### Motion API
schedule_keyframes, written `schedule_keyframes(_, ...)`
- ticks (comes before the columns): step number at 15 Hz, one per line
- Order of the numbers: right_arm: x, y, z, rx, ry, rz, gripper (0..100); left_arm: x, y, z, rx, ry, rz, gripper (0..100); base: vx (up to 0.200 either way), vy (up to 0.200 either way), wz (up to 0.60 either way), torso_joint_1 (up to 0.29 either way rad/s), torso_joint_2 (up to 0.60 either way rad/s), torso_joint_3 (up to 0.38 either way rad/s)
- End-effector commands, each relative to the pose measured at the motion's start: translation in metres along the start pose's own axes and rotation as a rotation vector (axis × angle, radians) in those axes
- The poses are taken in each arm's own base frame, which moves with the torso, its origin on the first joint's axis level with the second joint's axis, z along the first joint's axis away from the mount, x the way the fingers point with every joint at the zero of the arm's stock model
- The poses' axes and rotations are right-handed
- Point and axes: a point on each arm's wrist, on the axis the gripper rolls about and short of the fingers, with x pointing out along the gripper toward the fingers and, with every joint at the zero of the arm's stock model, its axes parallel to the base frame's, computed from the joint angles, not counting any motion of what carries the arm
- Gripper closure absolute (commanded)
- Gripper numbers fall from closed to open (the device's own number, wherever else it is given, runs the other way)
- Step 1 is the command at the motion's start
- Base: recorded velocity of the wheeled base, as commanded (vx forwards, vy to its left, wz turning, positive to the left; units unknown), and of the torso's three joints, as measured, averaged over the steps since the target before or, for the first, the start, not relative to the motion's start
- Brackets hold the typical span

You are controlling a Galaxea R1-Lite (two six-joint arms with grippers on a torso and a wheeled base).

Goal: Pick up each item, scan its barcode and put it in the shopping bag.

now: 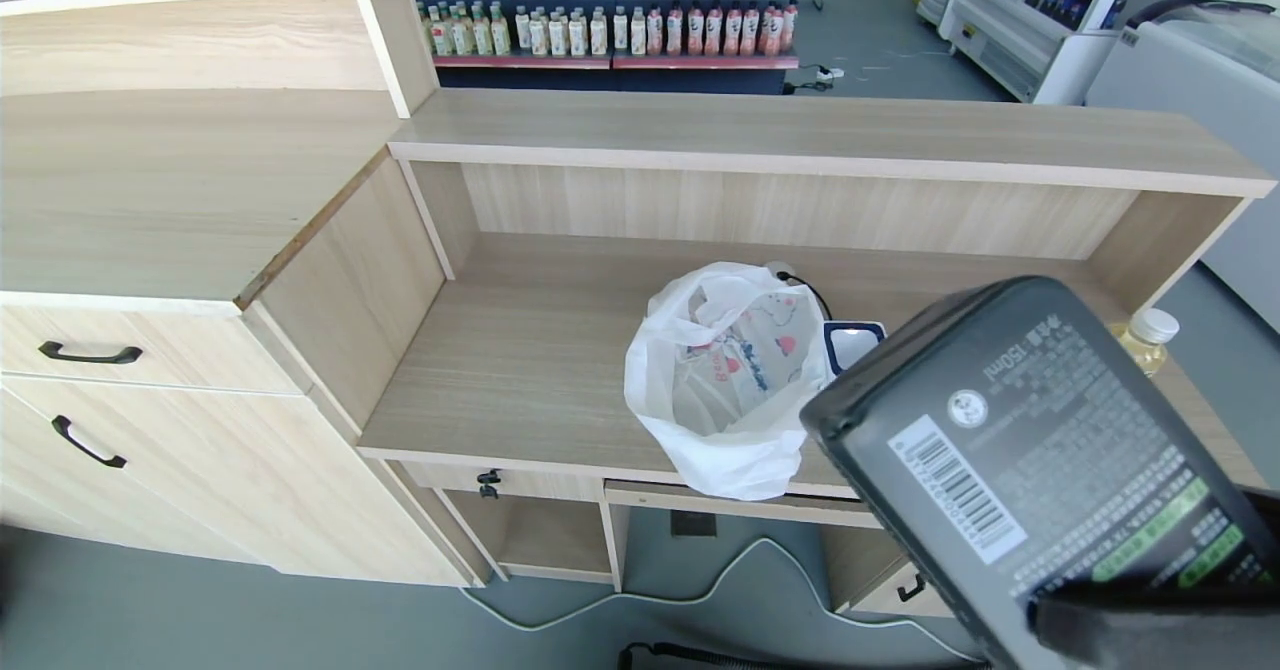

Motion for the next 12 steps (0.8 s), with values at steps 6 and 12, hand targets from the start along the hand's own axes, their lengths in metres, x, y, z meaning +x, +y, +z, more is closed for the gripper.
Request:
schedule_keyframes(6,-0.008,0.0,0.002,-0.005,-0.024,0.017,100,0.0,0.0,0.0,0.0,0.0,0.001,0,0.0,0.0,0.0,0.0,0.0,0.0)
schedule_keyframes(12,-0.019,0.013,-0.002,0.104,0.028,0.2,100,0.0,0.0,0.0,0.0,0.0,0.001,0,0.0,0.0,0.0,0.0,0.0,0.0)
